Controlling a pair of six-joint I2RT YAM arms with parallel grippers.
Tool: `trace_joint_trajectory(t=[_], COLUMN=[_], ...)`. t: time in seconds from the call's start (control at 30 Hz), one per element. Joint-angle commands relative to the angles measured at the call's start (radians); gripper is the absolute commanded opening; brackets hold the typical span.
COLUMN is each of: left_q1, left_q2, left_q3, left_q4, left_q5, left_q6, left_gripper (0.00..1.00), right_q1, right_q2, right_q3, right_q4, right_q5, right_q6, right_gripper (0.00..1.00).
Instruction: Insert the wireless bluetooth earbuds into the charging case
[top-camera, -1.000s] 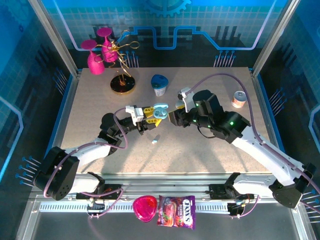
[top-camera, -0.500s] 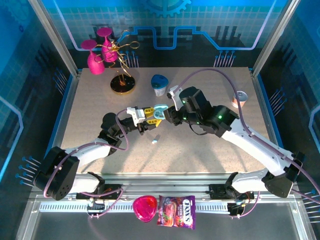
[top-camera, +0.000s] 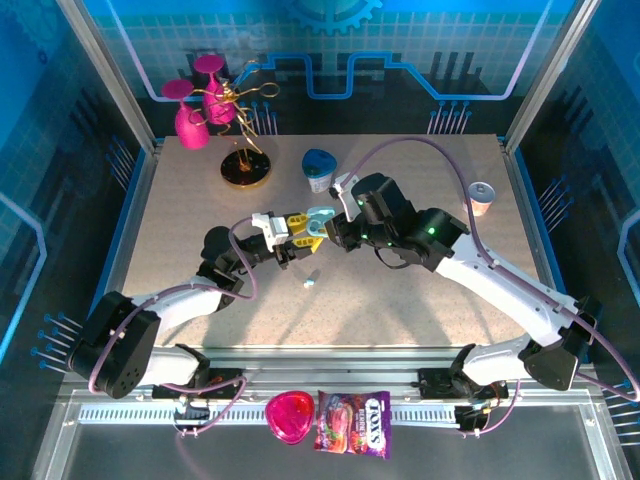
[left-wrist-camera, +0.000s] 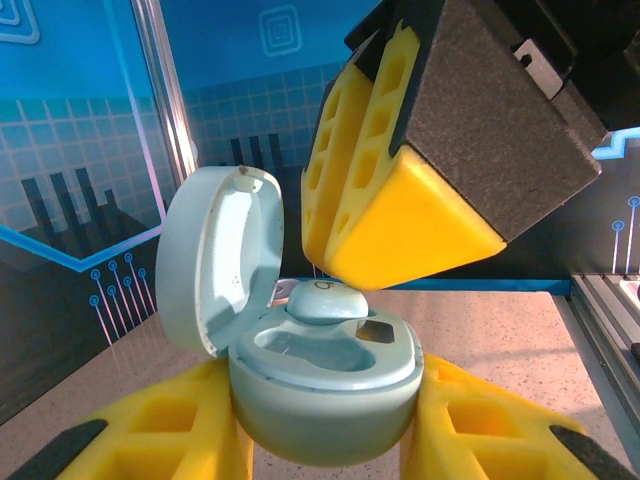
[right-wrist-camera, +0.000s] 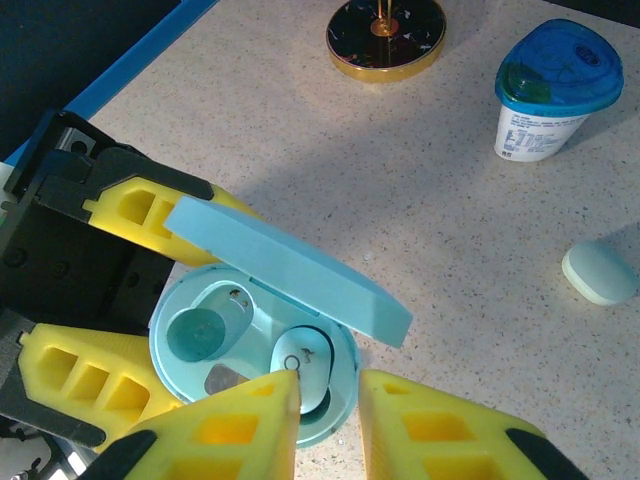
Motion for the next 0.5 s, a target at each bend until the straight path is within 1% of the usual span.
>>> trace_joint_trajectory(t=[0.0, 0.13, 0.23, 0.47], left_q1=[-0.003, -0.003, -0.002, -0.002], left_q2=[-0.013, -0.029, -0.042, -0.062], left_q3=[-0.016, -0.016, -0.016, -0.016], left_q4=[0.024, -0.032, -0.068, -0.093], left_q5=[0.018, 0.012, 0.009, 0.009], left_q6=[0.028, 0.067, 0.092, 0.104], left_gripper=[0.33, 0.32, 0.32, 0.33], right_q1=[0.012, 0.013, 0.014, 0.014], right_q2=[-0.037, -0.057, -0.057, 0.008], right_q3=[0.011, 0.008, 0.012, 0.068], right_q4=[0.001, 0.003, -0.005, -0.066], right_q5=[-0.011, -0.002, 0.015, 0.031], right_q6=[0.004, 0.017, 0.024, 0.068], right_gripper=[0.27, 0.36, 0.37, 0.4])
